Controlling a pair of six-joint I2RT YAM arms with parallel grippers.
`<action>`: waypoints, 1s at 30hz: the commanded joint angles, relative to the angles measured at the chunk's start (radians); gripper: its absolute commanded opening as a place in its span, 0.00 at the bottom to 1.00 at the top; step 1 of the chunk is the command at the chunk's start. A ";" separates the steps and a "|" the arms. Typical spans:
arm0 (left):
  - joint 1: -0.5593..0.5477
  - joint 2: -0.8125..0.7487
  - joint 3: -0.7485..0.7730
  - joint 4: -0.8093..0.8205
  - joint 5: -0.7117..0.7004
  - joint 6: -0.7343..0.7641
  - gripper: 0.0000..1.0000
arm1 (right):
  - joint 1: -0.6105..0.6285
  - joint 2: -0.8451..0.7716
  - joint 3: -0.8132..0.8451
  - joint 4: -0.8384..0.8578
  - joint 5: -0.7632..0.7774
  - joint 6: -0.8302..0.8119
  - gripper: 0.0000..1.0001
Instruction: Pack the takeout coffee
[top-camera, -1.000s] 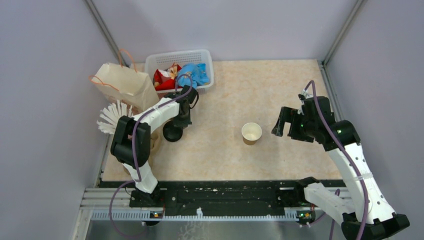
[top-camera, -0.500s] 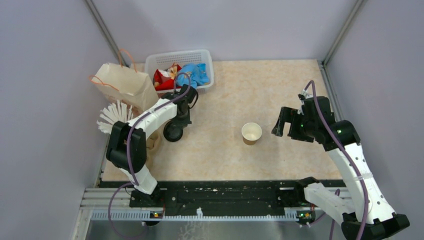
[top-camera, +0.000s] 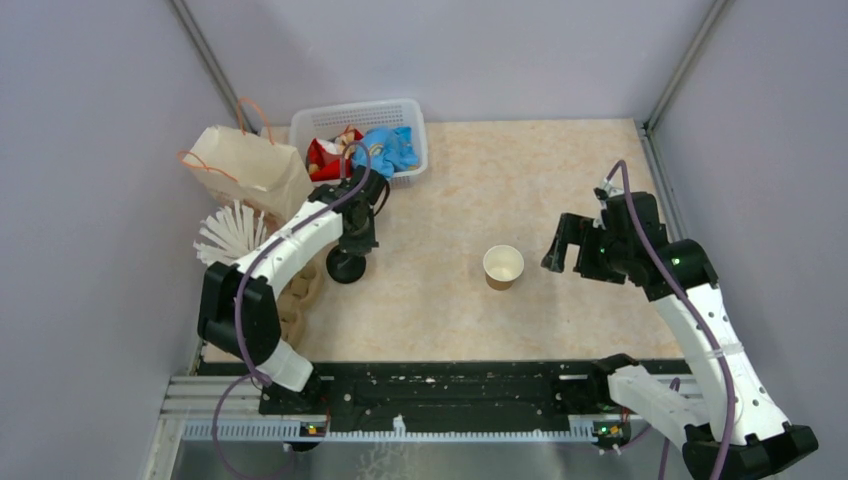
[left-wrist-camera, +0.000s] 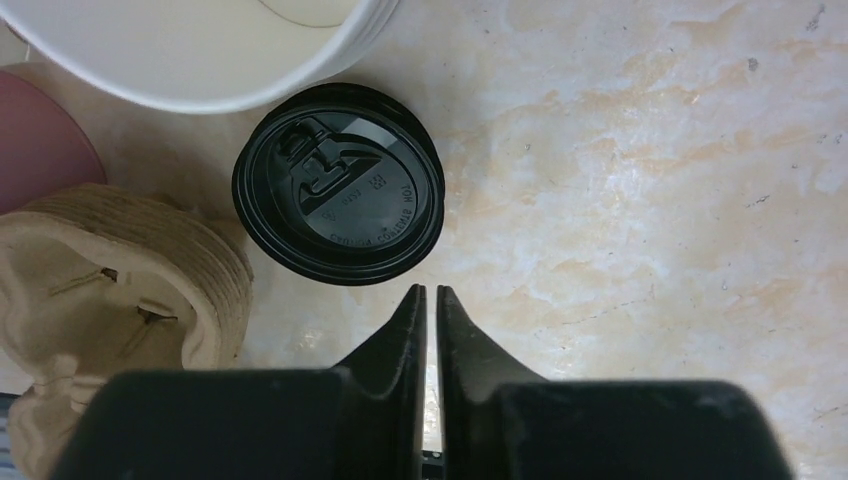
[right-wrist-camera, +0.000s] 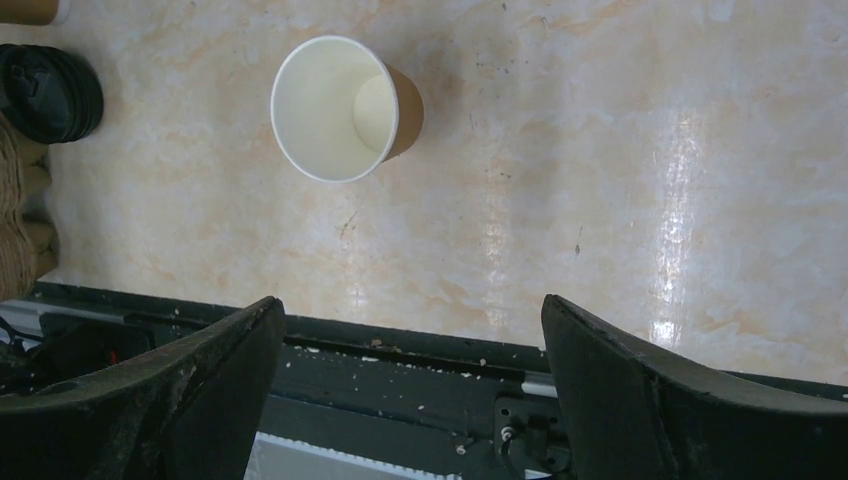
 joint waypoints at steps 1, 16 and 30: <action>-0.004 0.029 0.038 0.016 -0.001 0.028 0.20 | -0.002 0.000 -0.004 0.036 -0.018 -0.012 0.99; -0.003 0.168 0.019 0.109 -0.050 0.033 0.34 | -0.002 -0.014 0.000 0.004 -0.002 -0.017 0.99; 0.009 0.198 -0.002 0.129 -0.053 0.024 0.25 | -0.001 0.008 0.000 0.017 -0.011 -0.034 0.99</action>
